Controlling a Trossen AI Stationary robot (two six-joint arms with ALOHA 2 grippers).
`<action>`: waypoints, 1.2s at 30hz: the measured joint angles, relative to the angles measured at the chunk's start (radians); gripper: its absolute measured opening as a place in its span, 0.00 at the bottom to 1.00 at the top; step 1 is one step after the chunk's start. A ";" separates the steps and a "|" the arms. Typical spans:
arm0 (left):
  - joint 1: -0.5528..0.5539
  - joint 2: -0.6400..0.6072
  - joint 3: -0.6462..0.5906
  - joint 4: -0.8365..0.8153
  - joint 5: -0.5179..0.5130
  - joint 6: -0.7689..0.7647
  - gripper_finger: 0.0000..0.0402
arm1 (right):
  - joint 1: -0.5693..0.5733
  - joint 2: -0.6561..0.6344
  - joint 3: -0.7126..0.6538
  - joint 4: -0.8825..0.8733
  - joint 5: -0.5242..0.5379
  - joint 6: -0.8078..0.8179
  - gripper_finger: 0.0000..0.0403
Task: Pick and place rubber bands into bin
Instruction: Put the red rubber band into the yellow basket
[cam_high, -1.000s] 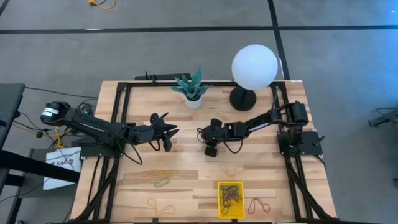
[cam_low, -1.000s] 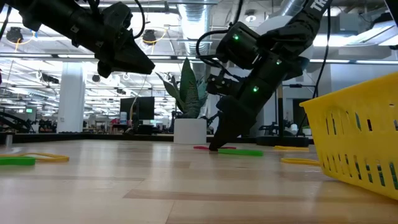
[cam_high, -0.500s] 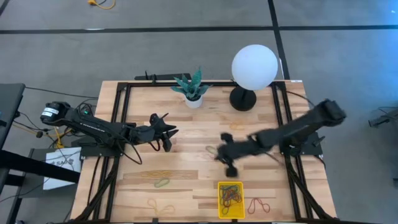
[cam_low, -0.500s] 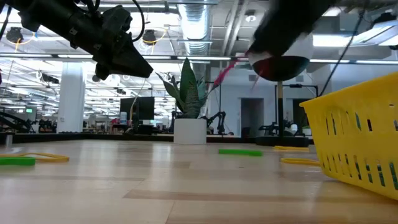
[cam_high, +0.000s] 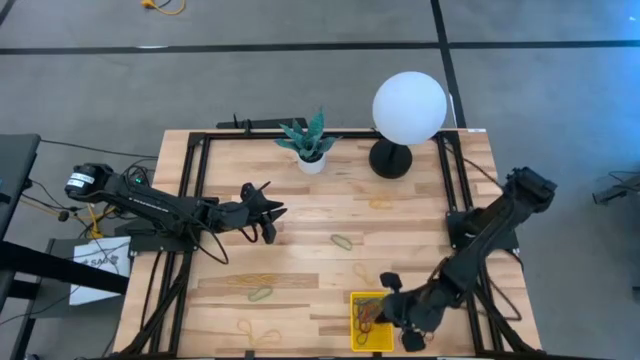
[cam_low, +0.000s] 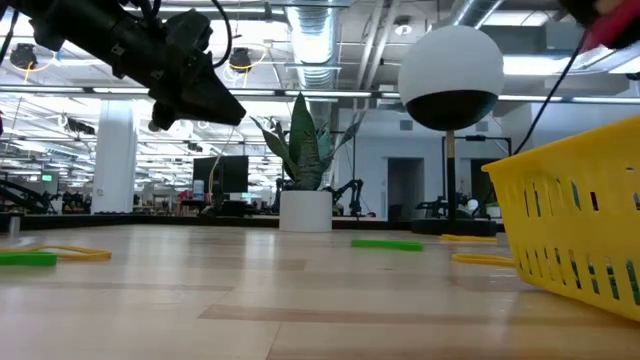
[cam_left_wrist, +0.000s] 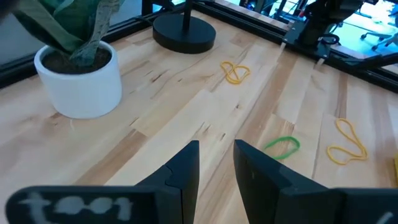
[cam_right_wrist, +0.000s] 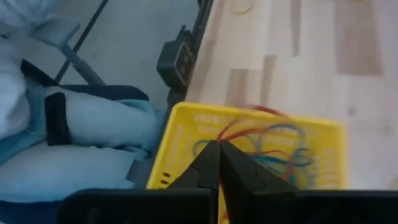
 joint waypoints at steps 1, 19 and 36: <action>0.000 0.000 0.000 -0.002 0.000 -0.009 0.22 | 0.001 0.019 0.000 0.018 0.000 0.016 0.00; -0.048 0.000 0.000 -0.002 0.039 -0.055 0.22 | -0.003 0.132 0.001 0.003 -0.073 0.185 0.15; -0.074 0.000 0.000 -0.003 0.031 -0.043 0.22 | 0.241 0.004 0.002 -0.471 -0.159 0.788 0.14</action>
